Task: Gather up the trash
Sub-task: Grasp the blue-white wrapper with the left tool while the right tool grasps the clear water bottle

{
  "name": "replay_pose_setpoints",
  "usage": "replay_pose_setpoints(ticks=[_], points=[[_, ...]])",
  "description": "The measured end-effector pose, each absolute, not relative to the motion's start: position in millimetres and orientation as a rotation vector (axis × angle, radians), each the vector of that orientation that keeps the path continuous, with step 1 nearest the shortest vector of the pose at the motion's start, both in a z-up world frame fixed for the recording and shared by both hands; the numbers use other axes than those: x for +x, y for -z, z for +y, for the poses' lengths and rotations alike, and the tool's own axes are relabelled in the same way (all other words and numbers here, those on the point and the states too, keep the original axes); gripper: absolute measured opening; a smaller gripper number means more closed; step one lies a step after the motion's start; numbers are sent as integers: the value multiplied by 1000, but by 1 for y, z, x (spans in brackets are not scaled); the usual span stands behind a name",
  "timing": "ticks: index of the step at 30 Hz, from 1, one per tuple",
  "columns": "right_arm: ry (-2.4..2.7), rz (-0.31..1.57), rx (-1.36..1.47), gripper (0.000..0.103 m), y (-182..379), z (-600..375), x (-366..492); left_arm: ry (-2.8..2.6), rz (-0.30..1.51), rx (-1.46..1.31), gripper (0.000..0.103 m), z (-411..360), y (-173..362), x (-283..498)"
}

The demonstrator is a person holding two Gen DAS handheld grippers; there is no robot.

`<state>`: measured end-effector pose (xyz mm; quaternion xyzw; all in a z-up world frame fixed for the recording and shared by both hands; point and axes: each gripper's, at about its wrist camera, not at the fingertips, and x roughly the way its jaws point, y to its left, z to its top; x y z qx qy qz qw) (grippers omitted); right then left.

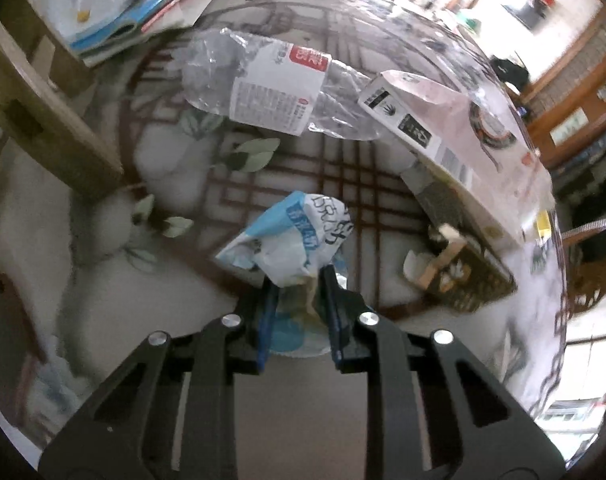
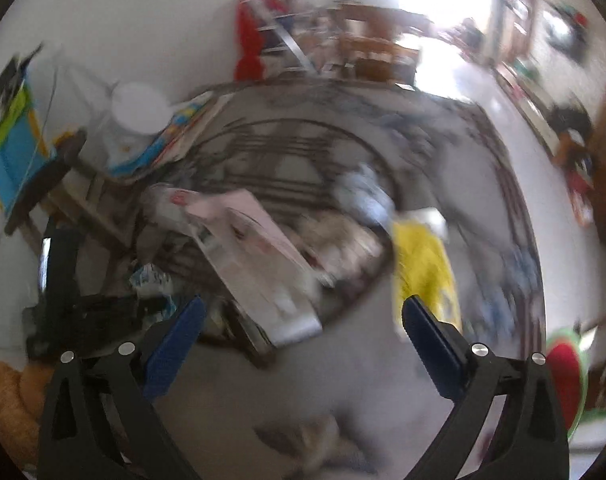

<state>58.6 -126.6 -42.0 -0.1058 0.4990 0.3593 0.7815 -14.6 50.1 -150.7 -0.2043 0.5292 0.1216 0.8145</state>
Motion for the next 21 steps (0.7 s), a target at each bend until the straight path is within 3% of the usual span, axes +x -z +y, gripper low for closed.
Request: replay_pose_setpoints(ticks=[5,8,11,17,18,20,21], points=[[-931,1063,-472,96,50,-27,73,-207,1116,-396,22,55,148,-37],[-981,1125,-660,96,77,39,76,-190,1117,-372,22,58,151,-45],[-1008,1068,-916,95,108,93,59,-183,1114,-382,22,65,153,-56],[-1009,1071,-1128,95,156,138,51,-187,1102,-432,22,80,155,-62],[-1015,1083,-1135,92,163,141,52,-187,1103,-435,22,81,155,-62],[-1033,1094,-1124,75,166,140,53,-190,1102,-444,23,87,156,-60],[-1048,1103,-1105,59,165,137,54,-193,1100,-449,23,88,156,-59]])
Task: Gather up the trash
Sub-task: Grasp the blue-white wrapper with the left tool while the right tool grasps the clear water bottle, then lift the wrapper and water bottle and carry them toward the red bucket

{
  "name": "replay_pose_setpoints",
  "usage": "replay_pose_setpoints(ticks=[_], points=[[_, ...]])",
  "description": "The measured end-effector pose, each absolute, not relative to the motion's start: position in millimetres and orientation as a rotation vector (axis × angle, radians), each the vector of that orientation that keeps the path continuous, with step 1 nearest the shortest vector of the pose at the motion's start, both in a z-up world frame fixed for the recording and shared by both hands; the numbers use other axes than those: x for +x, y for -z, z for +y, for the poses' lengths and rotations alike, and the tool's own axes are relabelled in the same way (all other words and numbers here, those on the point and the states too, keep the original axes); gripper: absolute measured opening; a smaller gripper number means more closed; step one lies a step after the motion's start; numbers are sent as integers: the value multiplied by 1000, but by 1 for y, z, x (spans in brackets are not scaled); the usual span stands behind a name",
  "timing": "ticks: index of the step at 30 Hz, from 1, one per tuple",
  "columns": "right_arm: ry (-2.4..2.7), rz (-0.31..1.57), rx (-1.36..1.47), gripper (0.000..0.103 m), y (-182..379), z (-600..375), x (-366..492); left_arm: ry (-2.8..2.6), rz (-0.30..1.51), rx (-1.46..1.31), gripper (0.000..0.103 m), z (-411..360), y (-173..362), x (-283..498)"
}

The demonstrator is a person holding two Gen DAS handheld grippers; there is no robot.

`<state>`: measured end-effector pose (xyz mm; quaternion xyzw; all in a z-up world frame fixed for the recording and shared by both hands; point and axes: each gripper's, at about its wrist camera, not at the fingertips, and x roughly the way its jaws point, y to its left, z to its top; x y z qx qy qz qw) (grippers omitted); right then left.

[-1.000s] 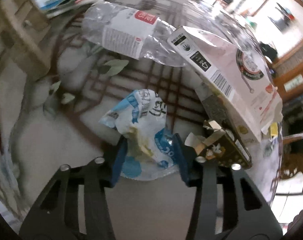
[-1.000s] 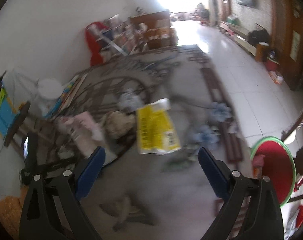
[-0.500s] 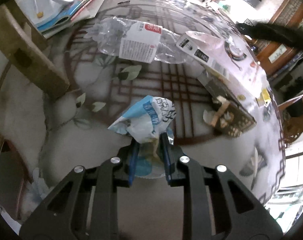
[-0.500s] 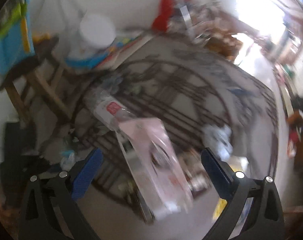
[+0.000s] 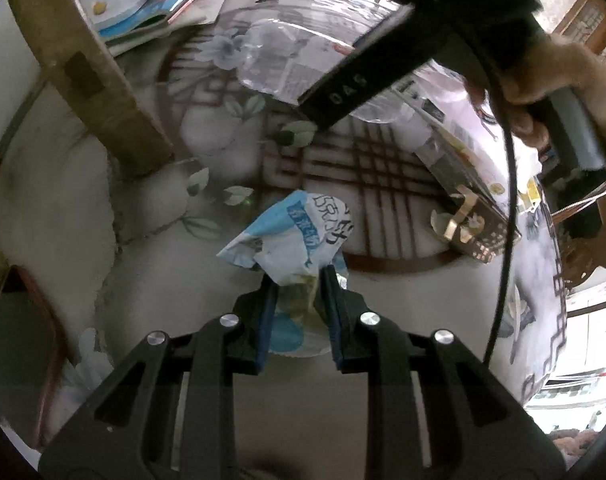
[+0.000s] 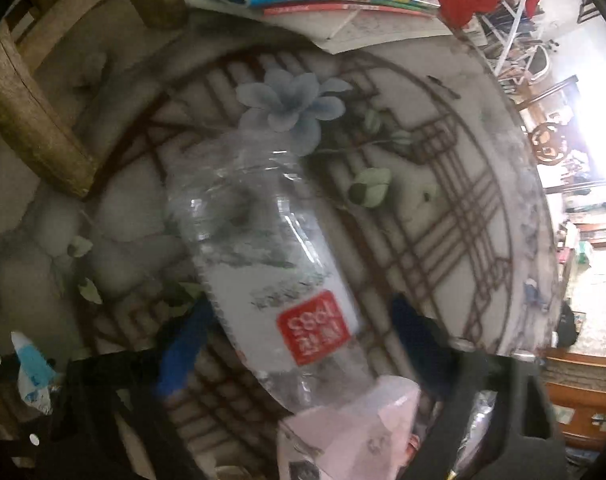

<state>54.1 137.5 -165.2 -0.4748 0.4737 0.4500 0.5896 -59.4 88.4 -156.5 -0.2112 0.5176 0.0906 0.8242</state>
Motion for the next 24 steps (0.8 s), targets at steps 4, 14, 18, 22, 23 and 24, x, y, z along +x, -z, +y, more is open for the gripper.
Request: replay_pose_setpoints(ticks=[4,14,18,22,23,24], points=[[-1061,1098,-980,53,151,136,61,-204,1092,-474,23,99,159,-57],[-1041,954,-606,53,56,94,75,-167,1077,-455,23,97,155,-44],[-1049,912,-450,53,18,59,75,-151,1065,-432,23,94,150,-39],[-1014,919,-270,53,1,17,71,-140,1063,-429,23,92,147,-37],[-983,918,-227,53,-1,5,69,-132,1066,-430,23,91,146,-35],[-936,921,-192,53,-2,-7,66,-128,1065,-435,23,90,146,-35]])
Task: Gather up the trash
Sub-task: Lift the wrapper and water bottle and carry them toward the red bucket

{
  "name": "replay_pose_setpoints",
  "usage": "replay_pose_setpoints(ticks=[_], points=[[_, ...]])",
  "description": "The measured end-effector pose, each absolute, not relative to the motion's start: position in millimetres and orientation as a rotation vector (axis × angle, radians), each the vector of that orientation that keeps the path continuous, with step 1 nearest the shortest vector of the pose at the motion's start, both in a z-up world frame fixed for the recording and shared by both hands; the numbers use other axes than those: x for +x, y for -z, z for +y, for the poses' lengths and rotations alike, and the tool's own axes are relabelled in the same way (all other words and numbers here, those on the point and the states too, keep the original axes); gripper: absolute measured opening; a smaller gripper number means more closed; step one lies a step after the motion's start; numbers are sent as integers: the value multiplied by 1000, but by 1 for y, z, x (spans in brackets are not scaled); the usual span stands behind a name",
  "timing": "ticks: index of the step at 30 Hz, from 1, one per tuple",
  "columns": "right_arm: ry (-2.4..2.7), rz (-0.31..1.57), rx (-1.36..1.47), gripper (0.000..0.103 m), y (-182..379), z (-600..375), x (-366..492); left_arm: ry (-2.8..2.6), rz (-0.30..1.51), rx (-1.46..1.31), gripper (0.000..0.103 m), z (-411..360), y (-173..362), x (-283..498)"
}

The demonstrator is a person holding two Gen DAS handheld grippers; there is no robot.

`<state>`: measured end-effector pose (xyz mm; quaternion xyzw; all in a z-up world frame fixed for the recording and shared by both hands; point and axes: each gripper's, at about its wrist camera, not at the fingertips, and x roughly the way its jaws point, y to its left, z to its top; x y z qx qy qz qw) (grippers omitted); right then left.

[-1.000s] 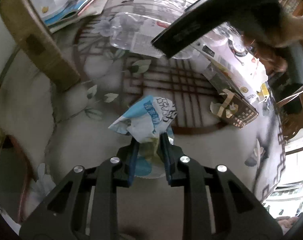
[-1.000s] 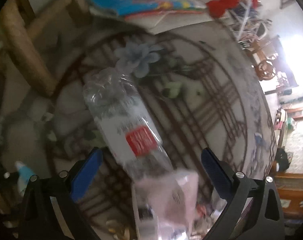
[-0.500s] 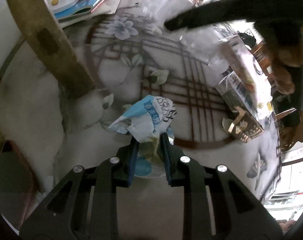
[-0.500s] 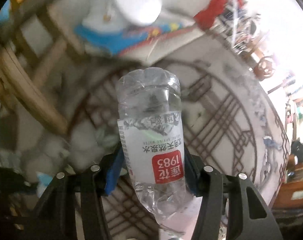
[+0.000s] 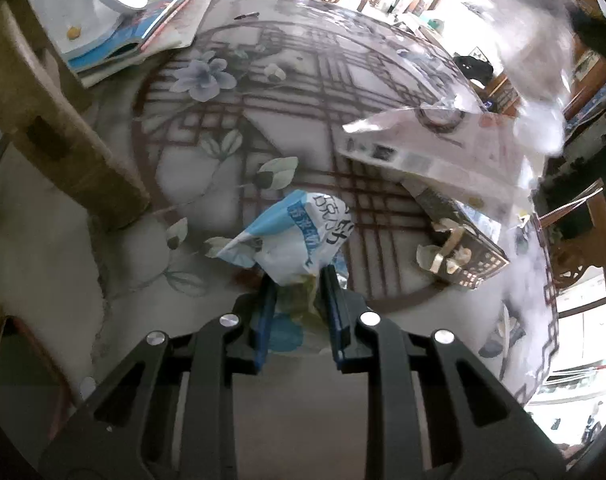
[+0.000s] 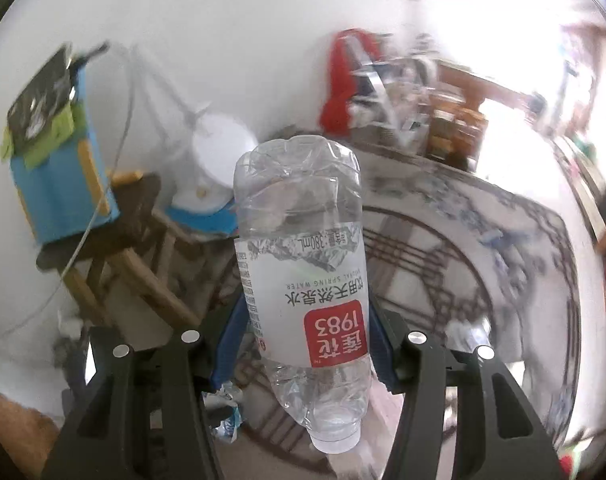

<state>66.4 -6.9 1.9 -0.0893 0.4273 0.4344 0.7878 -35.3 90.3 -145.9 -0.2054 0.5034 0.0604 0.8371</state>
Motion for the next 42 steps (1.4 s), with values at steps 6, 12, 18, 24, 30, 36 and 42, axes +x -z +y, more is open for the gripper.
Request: replay_pose_setpoints(ticks=[6,12,18,24,30,36,42], points=[[-729,952,-91,53,16,-55,53,-100,1039,-431,23,83,131,-26],[-644,1000,39,53,31,-93,33,-58,958,-424,22,68,102,-9],[-573,980,63,53,30,-121,40,-1,901,-397,23,50,75,5],[-520,986,83,53,33,-144,40,18,886,-366,23,39,68,14],[-466,969,89,53,32,-169,41,35,879,-341,23,25,61,15],[-425,994,121,53,40,-192,42,47,887,-336,23,12,60,16],[-406,993,132,53,41,-208,44,67,901,-326,23,-5,62,17]])
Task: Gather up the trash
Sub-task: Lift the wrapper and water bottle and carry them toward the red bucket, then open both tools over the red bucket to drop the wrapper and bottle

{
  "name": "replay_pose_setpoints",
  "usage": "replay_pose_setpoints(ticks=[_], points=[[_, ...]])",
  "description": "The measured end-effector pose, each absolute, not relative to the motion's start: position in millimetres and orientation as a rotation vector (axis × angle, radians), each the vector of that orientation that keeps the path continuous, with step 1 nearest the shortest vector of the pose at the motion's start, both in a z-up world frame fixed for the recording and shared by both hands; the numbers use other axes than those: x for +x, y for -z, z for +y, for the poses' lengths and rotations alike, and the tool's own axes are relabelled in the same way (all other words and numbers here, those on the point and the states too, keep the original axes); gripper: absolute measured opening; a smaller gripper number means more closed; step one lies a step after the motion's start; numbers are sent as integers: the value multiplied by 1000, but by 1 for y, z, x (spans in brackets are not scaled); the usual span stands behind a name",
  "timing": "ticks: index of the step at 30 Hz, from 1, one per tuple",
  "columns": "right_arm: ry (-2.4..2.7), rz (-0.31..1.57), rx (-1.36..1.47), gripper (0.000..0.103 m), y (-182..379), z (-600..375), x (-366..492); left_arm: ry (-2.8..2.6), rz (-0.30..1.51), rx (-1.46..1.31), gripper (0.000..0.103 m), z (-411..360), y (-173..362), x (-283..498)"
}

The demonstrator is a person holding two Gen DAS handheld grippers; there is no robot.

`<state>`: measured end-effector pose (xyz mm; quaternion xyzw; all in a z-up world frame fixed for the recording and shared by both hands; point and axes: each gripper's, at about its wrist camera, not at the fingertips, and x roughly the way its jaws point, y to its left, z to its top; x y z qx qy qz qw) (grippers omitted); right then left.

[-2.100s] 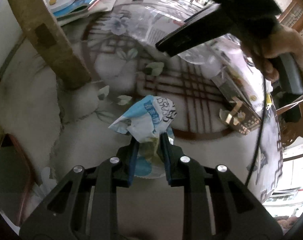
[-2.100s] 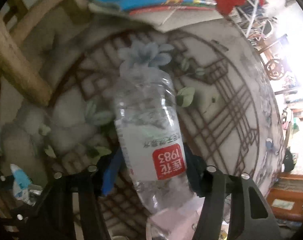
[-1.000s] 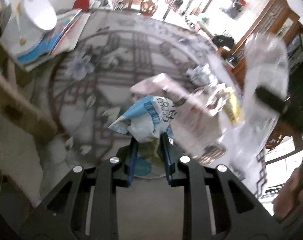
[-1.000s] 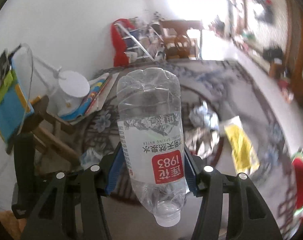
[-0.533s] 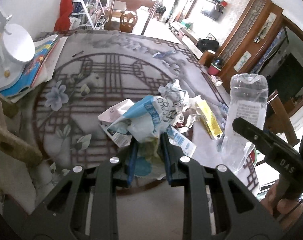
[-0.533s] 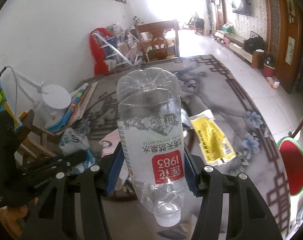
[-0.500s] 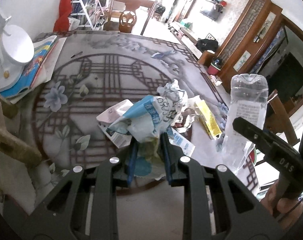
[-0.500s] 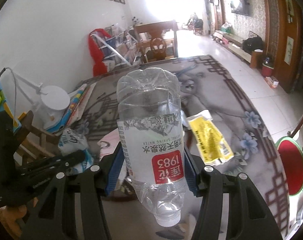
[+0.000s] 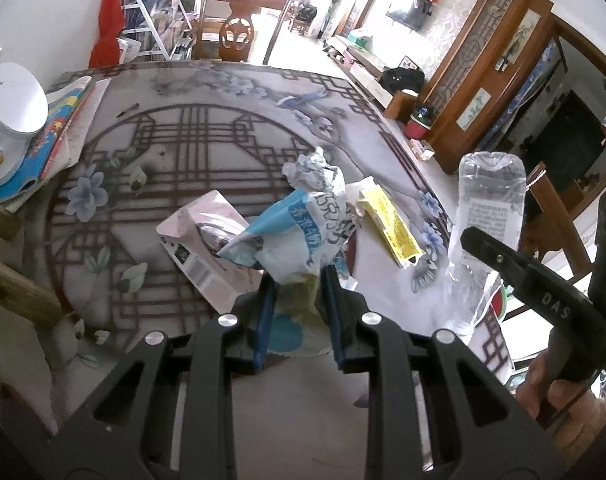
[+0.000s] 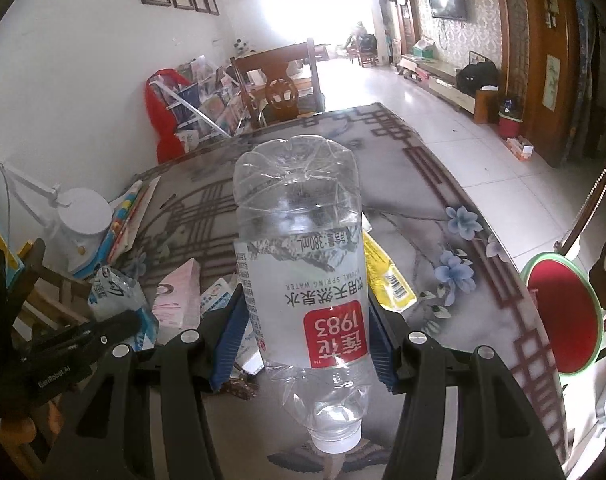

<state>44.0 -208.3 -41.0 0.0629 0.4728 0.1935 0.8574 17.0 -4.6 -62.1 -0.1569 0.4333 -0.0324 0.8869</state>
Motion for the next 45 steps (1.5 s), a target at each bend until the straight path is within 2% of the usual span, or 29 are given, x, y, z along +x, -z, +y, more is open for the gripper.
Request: replay_pose_setpoints(ticks=[17,45], points=[[-430,995,129,53,45,-246,59,41,928,-320,24,-51,65,30],[-245,1003,217,53,57,-416,86,262,923,-282,24,-205,48,105]])
